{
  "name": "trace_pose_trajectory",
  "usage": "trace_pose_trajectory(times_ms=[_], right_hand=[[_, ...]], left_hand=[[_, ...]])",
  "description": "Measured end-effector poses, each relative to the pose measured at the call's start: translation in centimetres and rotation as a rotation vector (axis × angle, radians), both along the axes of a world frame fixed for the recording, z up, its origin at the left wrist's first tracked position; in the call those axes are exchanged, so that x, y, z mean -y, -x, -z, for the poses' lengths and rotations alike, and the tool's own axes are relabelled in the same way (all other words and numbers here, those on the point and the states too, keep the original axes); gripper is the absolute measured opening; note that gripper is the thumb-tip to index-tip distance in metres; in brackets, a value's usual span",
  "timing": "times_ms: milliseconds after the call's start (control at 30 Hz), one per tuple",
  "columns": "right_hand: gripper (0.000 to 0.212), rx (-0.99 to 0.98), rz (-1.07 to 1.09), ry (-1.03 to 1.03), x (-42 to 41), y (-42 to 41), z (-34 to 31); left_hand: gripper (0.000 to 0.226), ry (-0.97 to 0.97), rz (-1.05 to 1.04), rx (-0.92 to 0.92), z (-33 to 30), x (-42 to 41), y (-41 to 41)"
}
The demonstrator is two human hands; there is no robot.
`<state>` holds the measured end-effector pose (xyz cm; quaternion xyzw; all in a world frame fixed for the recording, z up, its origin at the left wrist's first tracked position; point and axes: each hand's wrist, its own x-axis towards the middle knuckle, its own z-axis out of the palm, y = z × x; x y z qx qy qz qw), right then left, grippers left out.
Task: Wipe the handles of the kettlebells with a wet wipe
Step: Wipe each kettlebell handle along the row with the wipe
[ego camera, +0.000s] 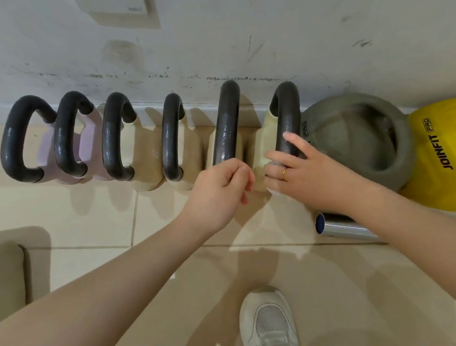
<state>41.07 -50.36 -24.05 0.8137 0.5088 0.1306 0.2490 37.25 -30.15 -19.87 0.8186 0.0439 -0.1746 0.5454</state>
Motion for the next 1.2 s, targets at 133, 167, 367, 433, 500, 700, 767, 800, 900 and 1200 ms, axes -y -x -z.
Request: trace_pose_trajectory(times_ms=[133,167,367,433,500,700,767,800,900,1200], right_hand=[[0.053,-0.182,0.218,-0.207,1.1,-1.0,-0.9],[0.059,-0.22,0.25,-0.248,0.7,-0.4,-0.5],[0.041,-0.21,0.2,-0.198,-0.5,-0.4,-0.3],[0.034,-0.177,0.324,-0.312,-0.9,-0.9,-0.4],[0.033,-0.209,0.36,-0.39,-1.3,-0.8,0.0],[0.046,-0.331,0.423,-0.457,-0.6,-4.2,-1.3],[0.047,-0.463,0.623,-0.571,-0.8,-5.7,-1.5],[0.043,-0.519,0.687,-0.6,-0.9,-6.2,-1.4],[0.032,-0.63,0.743,-0.625,-1.0,-6.1,-1.6],[0.031,-0.61,0.744,-0.59,-0.5,-8.3,-1.9]], left_hand=[[0.027,0.039,0.065,-0.064,0.4,1.6,1.0],[0.027,0.035,0.054,-0.051,0.4,1.8,0.8],[0.026,0.079,-0.019,-0.011,-0.2,2.6,-1.3],[0.027,0.092,-0.007,-0.036,-0.2,3.0,-1.2],[0.027,0.11,-0.005,-0.073,-0.1,3.5,-1.0],[0.025,0.166,-0.203,-0.156,0.0,4.3,-1.7],[0.022,0.181,-0.286,-0.205,0.1,4.5,-2.1],[0.02,0.184,-0.301,-0.224,0.1,4.6,-2.3],[0.013,0.156,-0.246,-0.243,0.3,4.8,-2.7],[0.021,0.102,-0.11,-0.276,-0.3,5.0,-4.0]])
